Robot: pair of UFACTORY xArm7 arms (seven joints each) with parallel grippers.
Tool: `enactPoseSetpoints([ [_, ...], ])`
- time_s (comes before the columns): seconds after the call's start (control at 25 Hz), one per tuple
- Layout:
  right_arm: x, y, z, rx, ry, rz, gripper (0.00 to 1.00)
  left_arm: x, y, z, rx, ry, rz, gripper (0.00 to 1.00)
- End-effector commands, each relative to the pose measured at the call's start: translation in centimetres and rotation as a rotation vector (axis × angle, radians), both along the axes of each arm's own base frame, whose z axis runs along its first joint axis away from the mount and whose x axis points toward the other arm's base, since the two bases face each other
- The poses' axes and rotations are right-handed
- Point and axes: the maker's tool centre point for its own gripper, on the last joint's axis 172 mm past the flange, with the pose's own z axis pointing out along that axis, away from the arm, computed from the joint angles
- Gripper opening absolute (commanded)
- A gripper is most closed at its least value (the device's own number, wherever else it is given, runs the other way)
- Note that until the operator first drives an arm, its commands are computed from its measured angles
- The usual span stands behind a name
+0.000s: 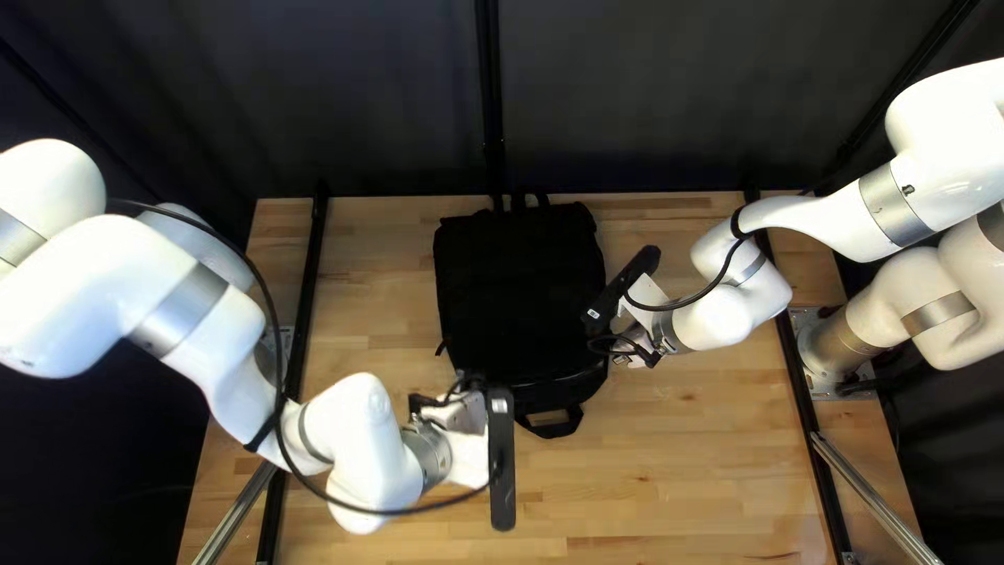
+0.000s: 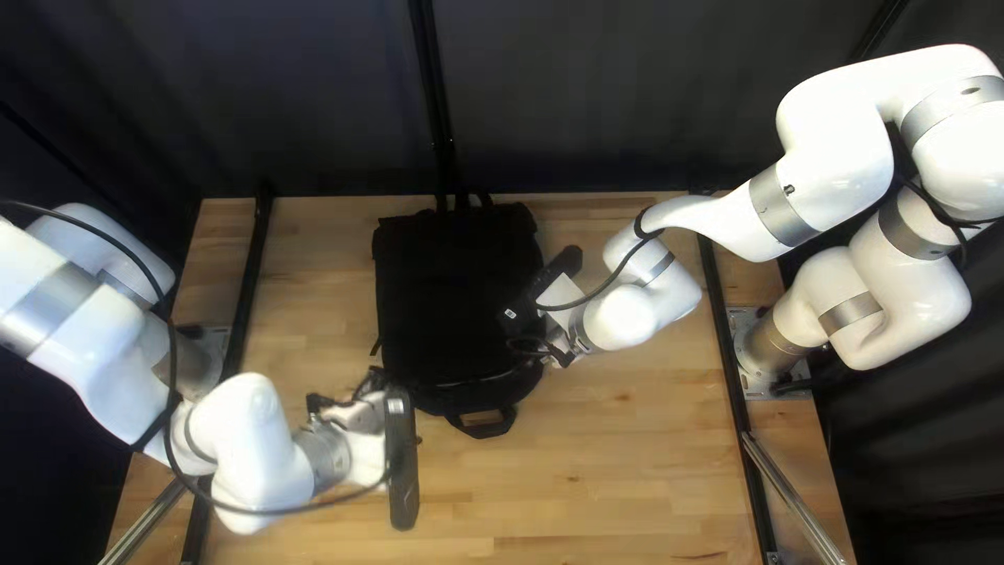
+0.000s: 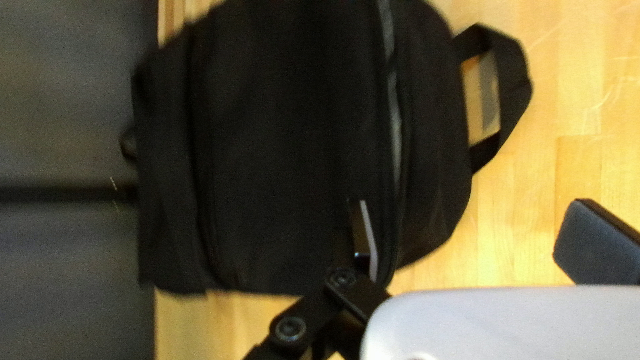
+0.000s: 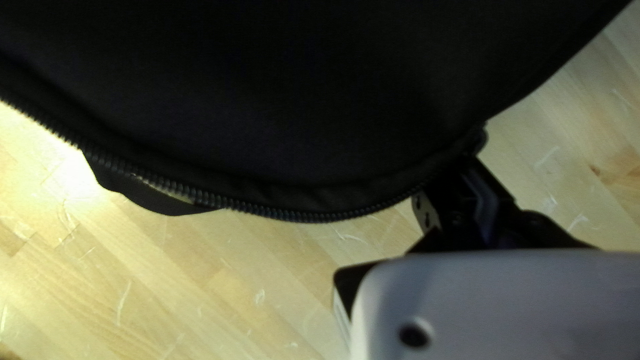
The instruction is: Remove a lunch box from a kids backpack
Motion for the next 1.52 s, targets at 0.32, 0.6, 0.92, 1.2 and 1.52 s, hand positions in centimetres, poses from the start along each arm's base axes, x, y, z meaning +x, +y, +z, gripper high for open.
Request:
enactPoseSetpoints([
  [0.32,0.2,0.0,0.0,0.007,-0.017,-0.006,0.00,5.3,3.5,-1.9,0.065,-0.032,-0.081,1.00],
  [0.6,0.2,0.0,0.0,0.005,-0.024,-0.001,0.00,6.2,4.4,-3.8,0.047,-0.024,-0.058,0.00],
  [0.92,0.2,-0.2,-0.1,-0.006,-0.037,0.007,0.00,4.8,4.4,-3.7,0.077,-0.001,-0.030,0.00],
  [1.2,0.3,-0.3,-0.1,-0.013,-0.050,0.010,0.00,4.0,3.6,-4.0,0.074,0.001,-0.017,0.00],
  [1.52,0.3,-0.4,-0.1,-0.026,-0.060,0.012,0.00,3.2,-0.8,-1.2,0.090,0.007,-0.040,0.00],
])
